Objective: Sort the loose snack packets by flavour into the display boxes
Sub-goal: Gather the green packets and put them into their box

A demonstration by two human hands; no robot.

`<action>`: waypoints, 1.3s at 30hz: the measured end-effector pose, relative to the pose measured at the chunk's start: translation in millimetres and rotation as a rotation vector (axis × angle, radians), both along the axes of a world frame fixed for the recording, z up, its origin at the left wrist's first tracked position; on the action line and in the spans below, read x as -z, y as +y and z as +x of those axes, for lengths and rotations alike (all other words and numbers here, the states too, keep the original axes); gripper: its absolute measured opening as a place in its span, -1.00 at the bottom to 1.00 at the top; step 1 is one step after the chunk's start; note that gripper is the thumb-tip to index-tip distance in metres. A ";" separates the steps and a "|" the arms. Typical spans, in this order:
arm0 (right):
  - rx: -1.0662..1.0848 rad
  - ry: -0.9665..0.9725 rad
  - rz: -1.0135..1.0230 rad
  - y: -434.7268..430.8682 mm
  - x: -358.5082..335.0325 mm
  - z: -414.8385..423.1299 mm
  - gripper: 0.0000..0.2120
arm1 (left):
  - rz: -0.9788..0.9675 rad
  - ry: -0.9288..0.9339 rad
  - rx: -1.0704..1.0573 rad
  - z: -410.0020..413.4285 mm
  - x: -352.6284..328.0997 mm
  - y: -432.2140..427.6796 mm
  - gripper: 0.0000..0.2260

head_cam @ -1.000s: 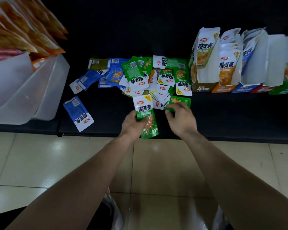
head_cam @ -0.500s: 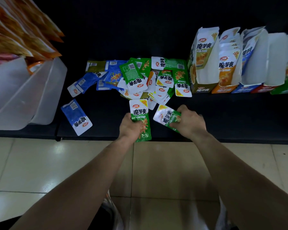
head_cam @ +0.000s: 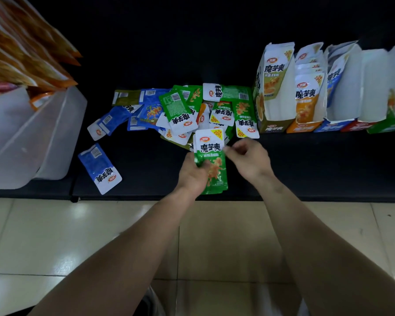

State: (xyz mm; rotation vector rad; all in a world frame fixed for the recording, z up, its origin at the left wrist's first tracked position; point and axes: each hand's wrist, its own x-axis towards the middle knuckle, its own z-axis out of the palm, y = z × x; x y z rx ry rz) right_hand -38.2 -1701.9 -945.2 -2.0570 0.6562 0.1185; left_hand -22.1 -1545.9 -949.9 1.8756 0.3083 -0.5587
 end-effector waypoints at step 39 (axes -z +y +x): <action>-0.434 0.009 -0.159 -19.0 -281.2 -76.3 -0.64 | 0.106 -0.188 0.180 -68.1 -258.7 80.8 -0.51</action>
